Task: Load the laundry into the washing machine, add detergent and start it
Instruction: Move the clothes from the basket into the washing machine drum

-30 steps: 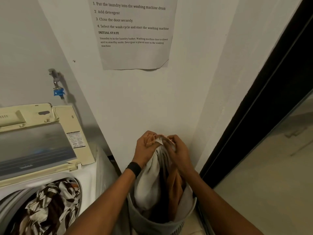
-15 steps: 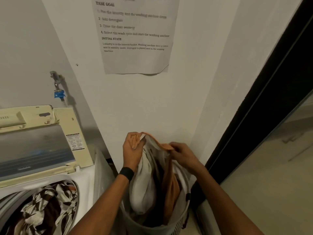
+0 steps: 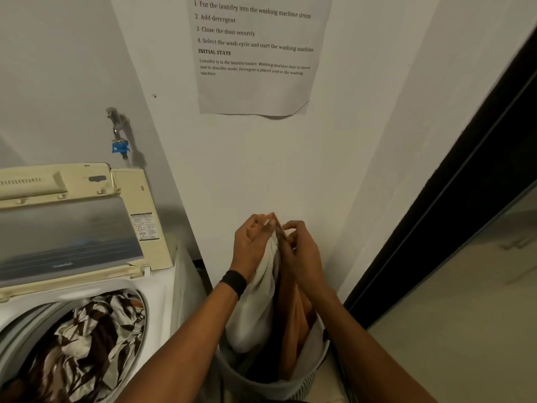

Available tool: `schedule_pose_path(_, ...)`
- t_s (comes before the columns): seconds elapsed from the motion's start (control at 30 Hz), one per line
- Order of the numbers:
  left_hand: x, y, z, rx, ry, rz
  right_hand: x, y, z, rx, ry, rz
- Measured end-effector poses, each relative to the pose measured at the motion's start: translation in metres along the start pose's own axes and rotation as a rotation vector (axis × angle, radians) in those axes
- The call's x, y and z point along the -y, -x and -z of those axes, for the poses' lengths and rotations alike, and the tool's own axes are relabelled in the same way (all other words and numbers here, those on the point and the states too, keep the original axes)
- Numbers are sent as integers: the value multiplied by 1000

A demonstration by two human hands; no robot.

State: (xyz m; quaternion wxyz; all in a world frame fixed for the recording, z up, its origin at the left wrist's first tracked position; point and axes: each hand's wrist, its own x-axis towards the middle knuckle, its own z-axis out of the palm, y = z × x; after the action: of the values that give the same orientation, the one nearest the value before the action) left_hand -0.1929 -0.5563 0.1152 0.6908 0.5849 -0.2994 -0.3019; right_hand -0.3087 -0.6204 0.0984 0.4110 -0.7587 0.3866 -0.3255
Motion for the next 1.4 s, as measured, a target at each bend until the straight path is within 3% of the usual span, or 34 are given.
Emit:
schedule_pose_path(0.1, 1, -1, -1, -22, -29, -34, -23, 15, -6, -17, 193, -42)
schedule_pose_path(0.17, -4, -3, -1, -63, 0, -37, -44, 22, -6, 83, 373, -103)
schedule_pose_path(0.23, -9, -8, 1, -95, 26, -42, -68, 33, -2, 208, 394, -204)
schedule_pose_path(0.33, -10, -12, 8, -94, -29, -80, -88, 47, 6, 147, 251, -310)
schedule_pose_path(0.47, -13, -17, 17, -227, 3, -76, -65, 38, 14, -14, -75, -389)
schedule_pose_path(0.6, -17, -21, 29, -243, -40, -106, -15, 13, 37, -140, -308, -329)
schedule_pose_path(0.73, -15, -11, 26, -184, -29, -113, 48, -26, 53, -96, -433, -148)
schedule_pose_path(0.83, -17, -4, 18, -93, -1, -119, 89, -48, 47, 32, -315, -17)
schedule_pose_path(0.97, -15, 0, 14, 142, -10, -116, 88, -45, 27, 315, -261, 79)
schedule_pose_path(1.07, -10, -2, 26, 161, -61, -86, 68, -41, 22, 185, -281, 117)
schedule_pose_path(1.2, -9, -9, 30, 2, -54, -153, 29, -19, 13, -129, 7, 187)
schedule_pose_path(1.3, -8, -15, 25, -54, -85, -187, 2, 13, 0, -84, 253, 175)
schedule_pose_path(1.4, -3, -16, 20, -19, -172, -255, -10, 30, -6, 59, 412, -3)
